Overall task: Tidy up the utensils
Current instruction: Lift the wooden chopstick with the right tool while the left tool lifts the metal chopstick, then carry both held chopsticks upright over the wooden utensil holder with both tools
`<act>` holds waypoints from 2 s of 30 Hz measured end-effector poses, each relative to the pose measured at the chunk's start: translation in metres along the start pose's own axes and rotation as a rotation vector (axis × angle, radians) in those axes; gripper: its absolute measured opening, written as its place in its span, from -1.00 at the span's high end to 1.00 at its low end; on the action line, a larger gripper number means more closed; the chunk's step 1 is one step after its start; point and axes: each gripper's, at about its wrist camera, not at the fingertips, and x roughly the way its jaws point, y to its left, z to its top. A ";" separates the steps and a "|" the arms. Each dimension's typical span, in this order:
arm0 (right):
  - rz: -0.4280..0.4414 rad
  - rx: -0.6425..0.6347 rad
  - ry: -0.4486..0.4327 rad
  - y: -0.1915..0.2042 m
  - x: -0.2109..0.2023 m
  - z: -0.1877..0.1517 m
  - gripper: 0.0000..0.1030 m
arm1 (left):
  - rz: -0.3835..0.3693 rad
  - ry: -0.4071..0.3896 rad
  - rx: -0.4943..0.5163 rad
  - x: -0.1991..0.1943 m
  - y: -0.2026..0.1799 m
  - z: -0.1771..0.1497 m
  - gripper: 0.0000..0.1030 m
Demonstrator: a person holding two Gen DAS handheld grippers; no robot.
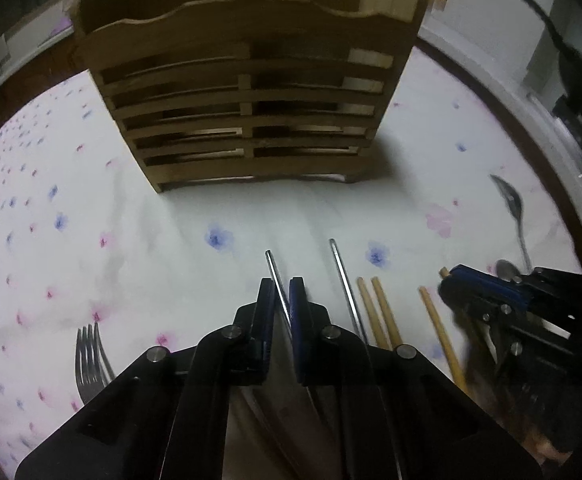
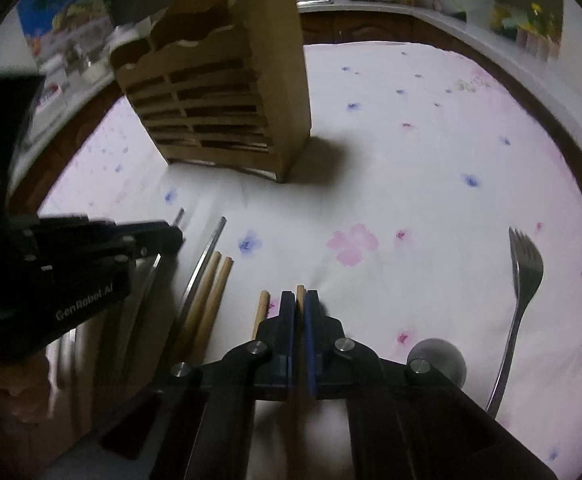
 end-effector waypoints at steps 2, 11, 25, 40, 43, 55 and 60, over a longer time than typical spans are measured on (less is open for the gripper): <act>0.023 0.022 -0.019 -0.002 -0.008 0.000 0.91 | -0.023 -0.025 -0.014 -0.013 0.003 -0.004 0.89; 0.108 0.070 -0.128 -0.005 -0.061 0.001 0.91 | -0.134 -0.147 -0.072 -0.087 0.020 -0.020 0.91; 0.126 0.049 -0.357 0.009 -0.157 0.016 0.91 | -0.205 -0.359 -0.111 -0.177 0.034 -0.033 0.93; 0.119 0.044 -0.477 0.016 -0.188 0.029 0.91 | -0.182 -0.465 -0.136 -0.211 0.049 -0.035 0.93; 0.113 0.045 -0.504 0.018 -0.190 0.032 0.91 | -0.175 -0.478 -0.142 -0.214 0.053 -0.034 0.93; 0.120 0.076 -0.604 0.019 -0.193 0.062 0.91 | -0.129 -0.555 -0.150 -0.225 0.067 -0.006 0.93; 0.121 0.101 -0.682 0.018 -0.200 0.092 0.91 | -0.118 -0.613 -0.146 -0.238 0.075 0.018 0.93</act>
